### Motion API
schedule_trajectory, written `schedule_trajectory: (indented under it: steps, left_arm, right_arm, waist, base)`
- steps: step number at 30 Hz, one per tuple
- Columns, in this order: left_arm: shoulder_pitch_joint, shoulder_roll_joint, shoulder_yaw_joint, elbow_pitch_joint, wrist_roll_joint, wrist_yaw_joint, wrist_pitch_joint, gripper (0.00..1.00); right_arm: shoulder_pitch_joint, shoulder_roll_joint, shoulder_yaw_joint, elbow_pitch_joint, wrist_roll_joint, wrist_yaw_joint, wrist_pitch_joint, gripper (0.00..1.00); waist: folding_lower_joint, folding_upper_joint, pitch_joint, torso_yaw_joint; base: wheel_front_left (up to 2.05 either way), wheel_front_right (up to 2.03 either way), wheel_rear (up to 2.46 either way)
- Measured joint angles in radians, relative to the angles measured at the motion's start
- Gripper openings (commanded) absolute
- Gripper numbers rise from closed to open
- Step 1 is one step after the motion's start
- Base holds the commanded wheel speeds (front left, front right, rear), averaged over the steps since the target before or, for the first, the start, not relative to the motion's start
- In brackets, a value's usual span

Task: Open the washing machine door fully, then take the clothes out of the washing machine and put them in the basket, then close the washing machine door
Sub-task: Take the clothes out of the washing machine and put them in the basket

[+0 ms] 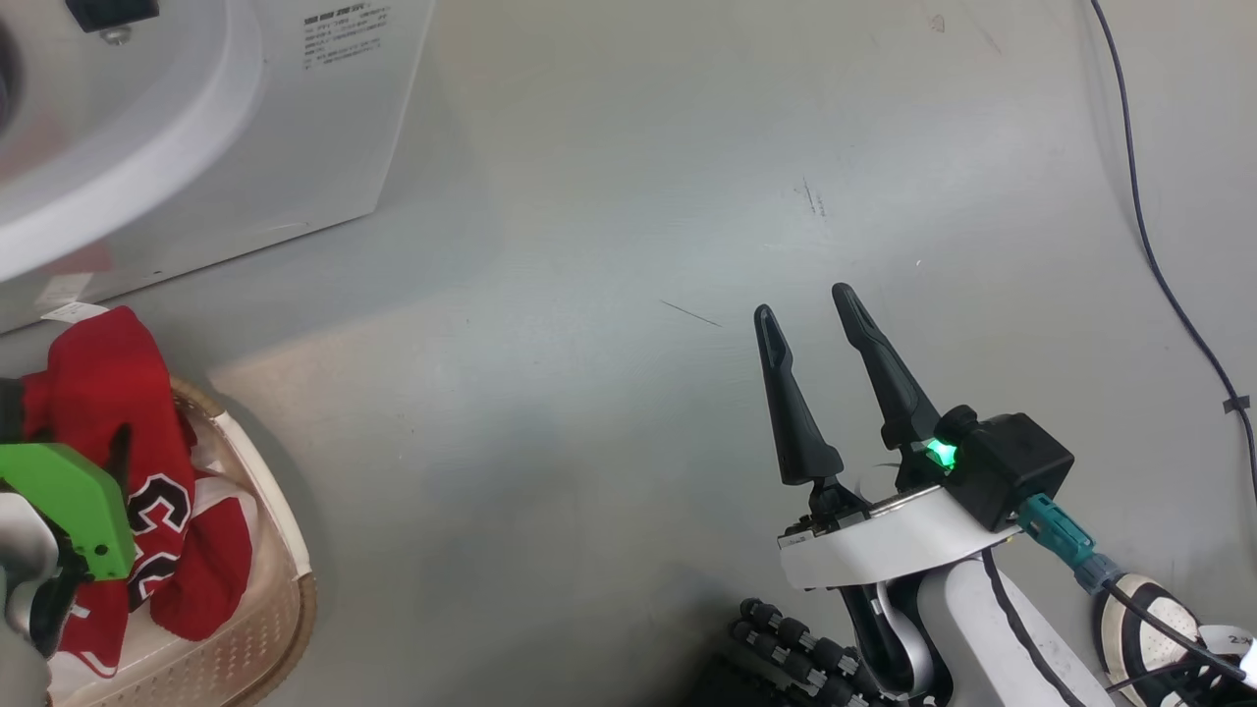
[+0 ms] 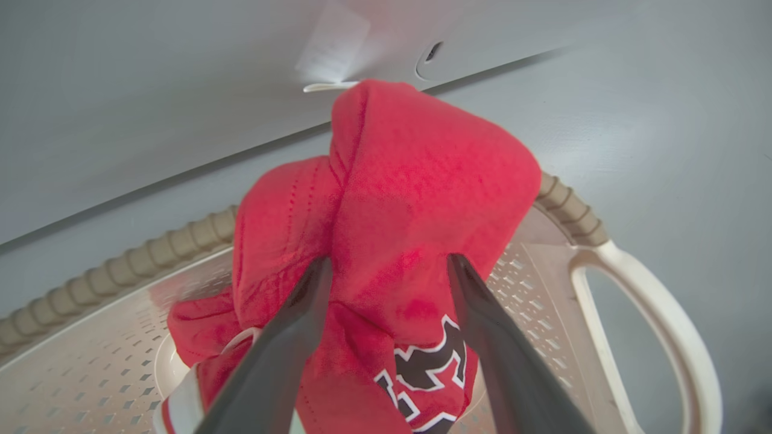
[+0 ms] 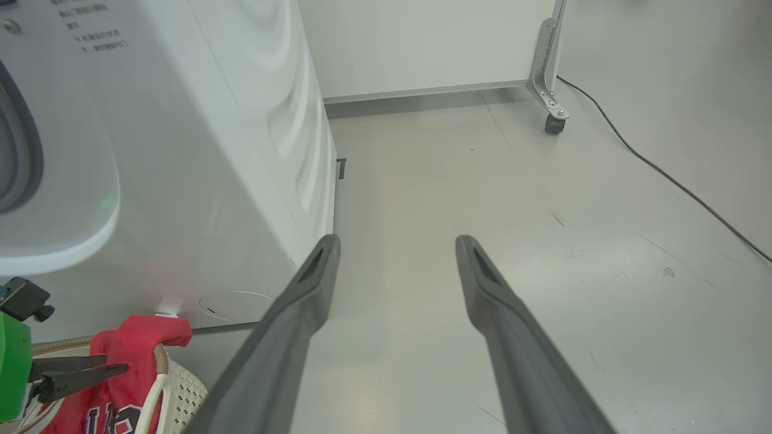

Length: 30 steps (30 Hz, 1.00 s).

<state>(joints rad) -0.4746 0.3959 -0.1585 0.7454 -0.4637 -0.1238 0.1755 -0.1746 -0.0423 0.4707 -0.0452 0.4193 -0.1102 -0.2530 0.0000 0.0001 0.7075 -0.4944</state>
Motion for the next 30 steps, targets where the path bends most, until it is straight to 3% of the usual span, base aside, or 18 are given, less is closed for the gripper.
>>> schedule_trajectory:
  steps: [13,14,15,30]
  left_arm:
    - [-0.085,-0.015,-0.002,0.073,-0.006,0.0,0.017,1.0]
    - [-0.091,-0.02,-0.001,0.078,-0.012,0.0,0.017,0.41]
    - [-0.096,-0.025,-0.001,0.081,-0.012,0.0,0.016,0.0]
    - [-0.099,-0.004,0.028,0.152,-0.036,0.0,-0.07,0.0]
  right_arm:
    - [0.02,0.001,-0.003,-0.017,-0.021,-0.007,0.0,1.0]
    - [0.02,0.001,-0.003,-0.018,-0.024,-0.007,0.0,1.0]
    - [0.02,0.001,-0.003,-0.019,-0.026,-0.007,0.0,1.0]
    - [-0.032,0.002,0.044,-0.01,-0.021,-0.008,0.0,1.0]
  waist:
    - [0.0,0.0,0.017,0.008]
    - [0.0,0.0,0.018,0.009]
    - [0.0,0.0,0.019,0.01]
    - [0.0,0.0,-0.011,0.01]
  base:
    - [0.26,0.26,0.26]
    - [0.15,0.15,0.15]
    - [0.1,0.1,0.1]
    - [0.0,0.0,0.0]
